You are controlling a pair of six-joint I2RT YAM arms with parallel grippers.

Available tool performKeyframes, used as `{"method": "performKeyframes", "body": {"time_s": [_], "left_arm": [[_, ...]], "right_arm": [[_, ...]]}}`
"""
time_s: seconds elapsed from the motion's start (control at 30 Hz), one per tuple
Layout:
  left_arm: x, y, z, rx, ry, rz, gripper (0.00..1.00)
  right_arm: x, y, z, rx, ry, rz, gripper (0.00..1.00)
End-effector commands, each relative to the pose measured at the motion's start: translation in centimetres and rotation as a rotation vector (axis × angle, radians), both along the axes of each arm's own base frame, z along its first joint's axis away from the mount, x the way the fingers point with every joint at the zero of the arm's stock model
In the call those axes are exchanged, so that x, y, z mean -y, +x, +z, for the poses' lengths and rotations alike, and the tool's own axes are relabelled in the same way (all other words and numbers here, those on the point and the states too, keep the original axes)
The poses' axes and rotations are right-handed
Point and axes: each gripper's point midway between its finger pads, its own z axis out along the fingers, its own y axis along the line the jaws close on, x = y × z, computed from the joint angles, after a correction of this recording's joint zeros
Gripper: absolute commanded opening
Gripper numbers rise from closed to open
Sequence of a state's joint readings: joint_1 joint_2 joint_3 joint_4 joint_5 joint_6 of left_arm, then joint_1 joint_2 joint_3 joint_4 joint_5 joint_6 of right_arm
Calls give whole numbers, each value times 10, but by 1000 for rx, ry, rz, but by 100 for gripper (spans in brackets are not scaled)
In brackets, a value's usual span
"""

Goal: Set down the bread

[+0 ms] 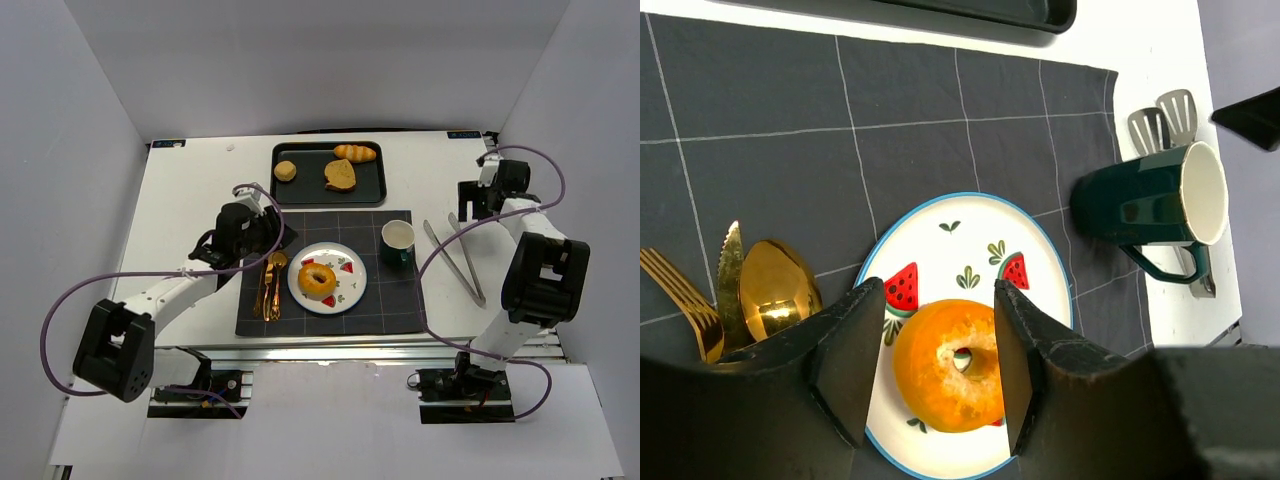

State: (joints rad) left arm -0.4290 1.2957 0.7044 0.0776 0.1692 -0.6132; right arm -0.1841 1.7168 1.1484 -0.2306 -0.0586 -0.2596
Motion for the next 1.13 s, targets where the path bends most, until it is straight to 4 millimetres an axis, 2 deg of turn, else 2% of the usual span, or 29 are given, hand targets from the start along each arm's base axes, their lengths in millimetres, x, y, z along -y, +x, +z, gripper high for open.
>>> {"method": "performKeyframes", "body": {"time_s": [0.0, 0.03, 0.1, 0.2, 0.23, 0.43, 0.53, 0.73, 1.1], "left_arm": [[-3, -1, 26, 71, -18, 14, 57], [-5, -1, 26, 78, -20, 27, 57], [-9, -5, 23, 76, -25, 48, 56], [-15, -7, 30, 99, -33, 76, 56], [-17, -10, 32, 106, -37, 79, 56], [-21, -14, 32, 108, -21, 83, 56], [-23, -14, 34, 120, -31, 94, 56], [-30, -20, 37, 132, -36, 121, 57], [-35, -18, 38, 147, -23, 143, 57]], "right_arm": [[6, 22, 55, 123, 4, -43, 89], [6, 27, 69, 145, 9, -51, 90], [4, 27, 80, 152, 29, -68, 89], [-2, 26, 102, 195, 61, -68, 89], [-3, 27, 117, 239, 61, -65, 89], [-9, 30, 161, 370, 53, -35, 89], [-16, 33, 169, 375, 64, -7, 89], [-35, 32, 170, 350, 99, 63, 89], [-40, 32, 175, 366, 100, 90, 90]]}}
